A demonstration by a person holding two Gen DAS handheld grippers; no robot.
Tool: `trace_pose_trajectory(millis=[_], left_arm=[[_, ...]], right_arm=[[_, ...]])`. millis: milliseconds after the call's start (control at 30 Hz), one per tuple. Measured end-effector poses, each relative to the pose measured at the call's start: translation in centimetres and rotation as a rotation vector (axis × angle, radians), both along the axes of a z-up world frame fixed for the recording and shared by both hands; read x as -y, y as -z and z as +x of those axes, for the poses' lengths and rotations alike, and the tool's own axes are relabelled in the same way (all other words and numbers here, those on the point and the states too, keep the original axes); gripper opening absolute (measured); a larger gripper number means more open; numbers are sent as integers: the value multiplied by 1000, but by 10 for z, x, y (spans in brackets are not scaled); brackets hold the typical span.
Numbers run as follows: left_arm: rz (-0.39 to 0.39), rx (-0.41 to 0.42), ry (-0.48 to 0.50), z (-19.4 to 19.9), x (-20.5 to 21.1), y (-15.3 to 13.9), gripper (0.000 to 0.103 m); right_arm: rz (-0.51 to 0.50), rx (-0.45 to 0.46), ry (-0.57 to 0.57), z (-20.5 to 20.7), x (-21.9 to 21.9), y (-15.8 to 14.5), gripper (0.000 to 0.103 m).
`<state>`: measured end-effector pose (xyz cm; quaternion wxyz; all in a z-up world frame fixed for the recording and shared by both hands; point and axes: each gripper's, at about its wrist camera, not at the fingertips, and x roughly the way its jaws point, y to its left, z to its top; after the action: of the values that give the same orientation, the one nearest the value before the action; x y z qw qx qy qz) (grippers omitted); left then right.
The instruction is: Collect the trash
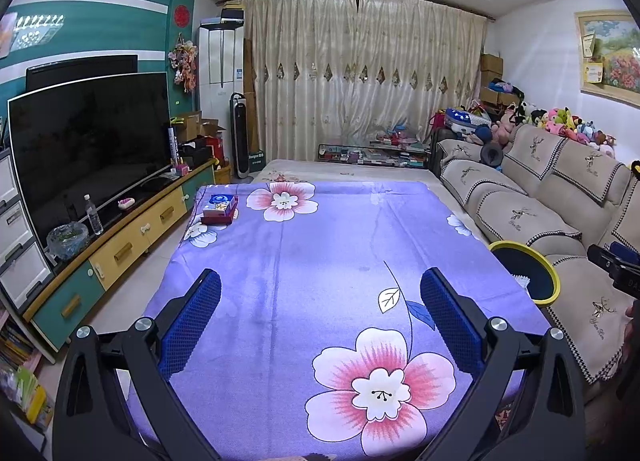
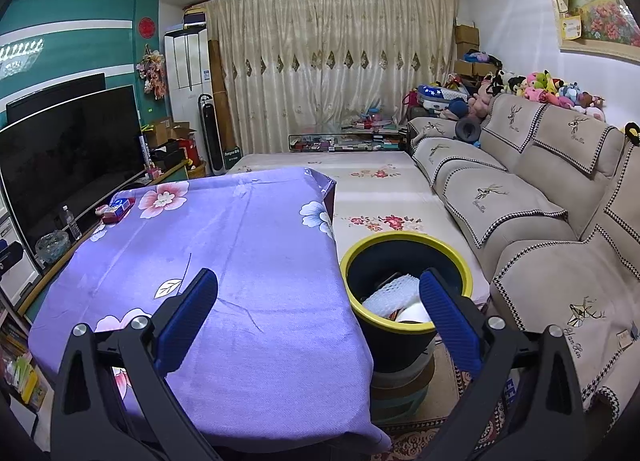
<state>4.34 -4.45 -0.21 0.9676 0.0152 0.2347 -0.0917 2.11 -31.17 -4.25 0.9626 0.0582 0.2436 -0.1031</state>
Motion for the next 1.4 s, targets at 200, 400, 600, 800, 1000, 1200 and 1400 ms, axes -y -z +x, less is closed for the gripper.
trace_pose_trajectory(millis=[200,400,600,800,1000,1200,1400], left_arm=[[1,0,-4,2,-2,1,98],[1,-3,-2,3,-2,3,98],[3,-9,3,3,-2,6,98],[3,-10,3,3,-1,6,98],[1,-13,3,4,-1,7,98],[4,-15,6,5,0,9,98],[0,-21,14,7,1,10,98]], right_arm=[[0,-3,-2,1,0,0,96],[0,-3,-2,1,0,1,96],[0,-5,0,2,-1,3,96],[1,-7,-3,3,-1,5,96],[2,-11,-2,6,0,9,96],[2,-13,-2,6,0,10,96],[4,-16,-3,6,1,14,96]])
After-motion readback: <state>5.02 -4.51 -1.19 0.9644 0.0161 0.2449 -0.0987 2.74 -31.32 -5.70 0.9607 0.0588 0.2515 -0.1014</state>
